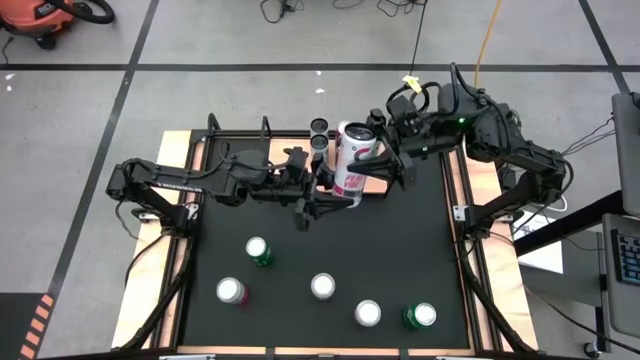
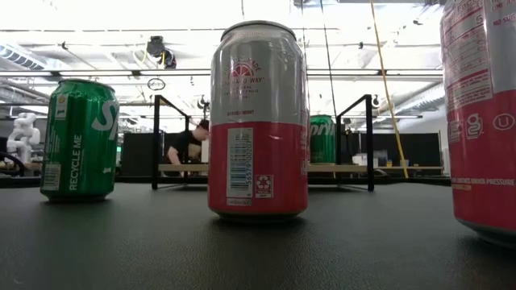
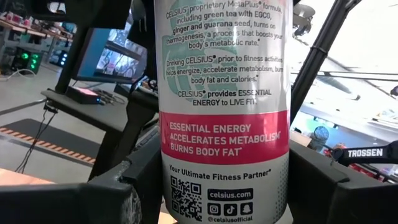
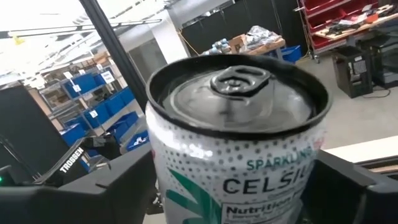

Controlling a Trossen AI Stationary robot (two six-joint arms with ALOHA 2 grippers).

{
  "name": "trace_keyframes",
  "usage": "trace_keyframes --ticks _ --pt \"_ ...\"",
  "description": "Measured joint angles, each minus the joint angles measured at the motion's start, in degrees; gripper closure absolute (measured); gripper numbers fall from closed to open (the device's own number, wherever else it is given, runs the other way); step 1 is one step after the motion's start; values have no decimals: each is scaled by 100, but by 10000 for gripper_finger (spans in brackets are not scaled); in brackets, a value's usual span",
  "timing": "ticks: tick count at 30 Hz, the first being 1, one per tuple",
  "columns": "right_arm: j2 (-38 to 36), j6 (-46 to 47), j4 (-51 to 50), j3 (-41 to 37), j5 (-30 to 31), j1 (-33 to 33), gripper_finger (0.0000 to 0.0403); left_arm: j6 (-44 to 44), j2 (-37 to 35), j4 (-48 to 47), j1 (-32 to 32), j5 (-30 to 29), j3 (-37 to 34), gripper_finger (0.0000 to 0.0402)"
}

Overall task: Place canned beverage on shelf
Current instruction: Put the white soda can on the shelf

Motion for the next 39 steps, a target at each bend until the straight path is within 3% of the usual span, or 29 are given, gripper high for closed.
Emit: trace_keyframes --ticks 14,20,31,39 --pt "-11 -41 -2 0 12 0 191 89 -11 -99 0 2 0 155" --pt "-7 2 -26 -2 -38 0 181 -107 -28 -395 -19 -248 22 140" --pt "-205 -166 -283 -2 27 -33 180 -676 -158 -740 2 -466 4 20" --pt "-417 -376 -836 -2 19 -35 180 -1263 -515 -1300 37 -481 4 10"
